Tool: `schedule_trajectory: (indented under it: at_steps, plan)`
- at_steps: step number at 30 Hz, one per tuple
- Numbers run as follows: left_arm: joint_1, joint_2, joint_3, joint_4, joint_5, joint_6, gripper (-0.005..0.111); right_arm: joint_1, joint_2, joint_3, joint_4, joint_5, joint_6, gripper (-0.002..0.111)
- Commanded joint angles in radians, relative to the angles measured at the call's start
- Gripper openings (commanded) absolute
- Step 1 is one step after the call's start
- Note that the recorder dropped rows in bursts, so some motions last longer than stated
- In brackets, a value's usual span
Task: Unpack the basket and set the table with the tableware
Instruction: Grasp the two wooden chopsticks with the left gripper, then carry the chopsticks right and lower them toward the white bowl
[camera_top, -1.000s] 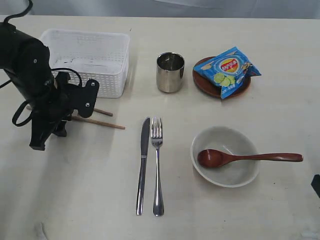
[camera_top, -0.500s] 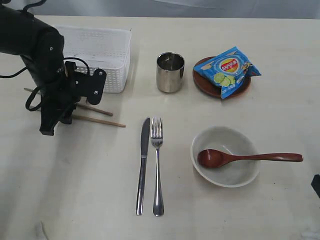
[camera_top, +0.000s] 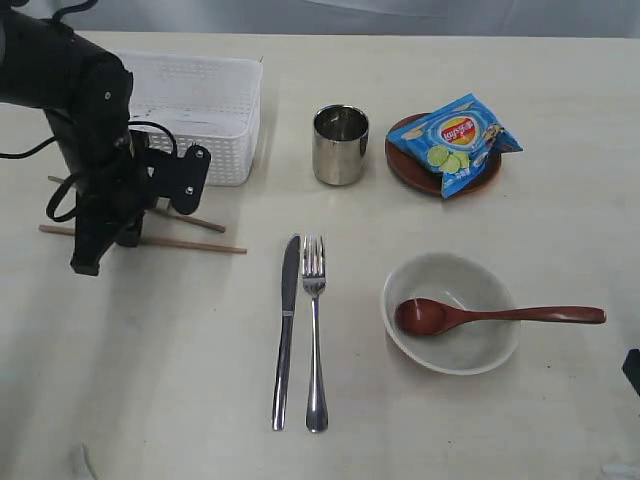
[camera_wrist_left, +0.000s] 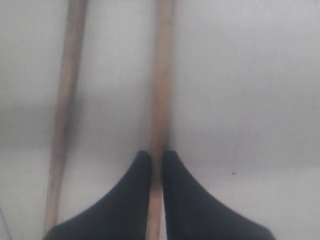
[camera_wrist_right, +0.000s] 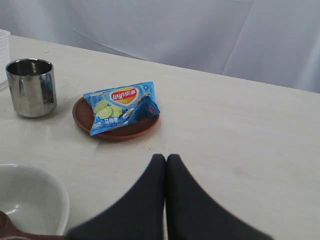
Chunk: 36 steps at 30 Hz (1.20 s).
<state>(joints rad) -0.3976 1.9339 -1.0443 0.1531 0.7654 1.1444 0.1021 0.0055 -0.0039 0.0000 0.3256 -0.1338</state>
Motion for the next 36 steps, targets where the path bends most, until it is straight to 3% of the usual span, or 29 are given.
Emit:
schedule_trajectory:
  at_steps: [1,9,16,24,28,31,36]
  plan:
    - [-0.004,-0.008,0.020,-0.004,0.082,0.002,0.000,0.000,-0.006,0.004,0.000,-0.006,-0.009,0.000]
    - [-0.004,-0.165,0.020,-0.090,0.140,-0.043,0.000,0.000,-0.006,0.004,0.000,-0.006,-0.009,0.000]
    - [-0.017,-0.284,0.026,-0.228,0.185,-0.350,0.000,0.000,-0.006,0.004,0.000,-0.006,-0.009,0.000]
    - [-0.225,-0.332,0.026,-0.482,0.199,-0.714,0.000,0.000,-0.006,0.004,0.000,-0.006,-0.009,0.000]
    - [-0.334,-0.308,0.024,-0.617,0.121,-0.856,0.000,0.000,-0.006,0.004,0.000,-0.006,-0.009,0.000]
    - [-0.382,-0.280,0.022,-0.795,0.031,-0.968,0.000,0.000,-0.006,0.004,0.000,-0.006,-0.009,0.000]
    - [-0.445,-0.212,-0.021,-1.066,-0.079,-0.977,0.000,0.000,-0.006,0.004,0.000,-0.006,-0.009,0.000]
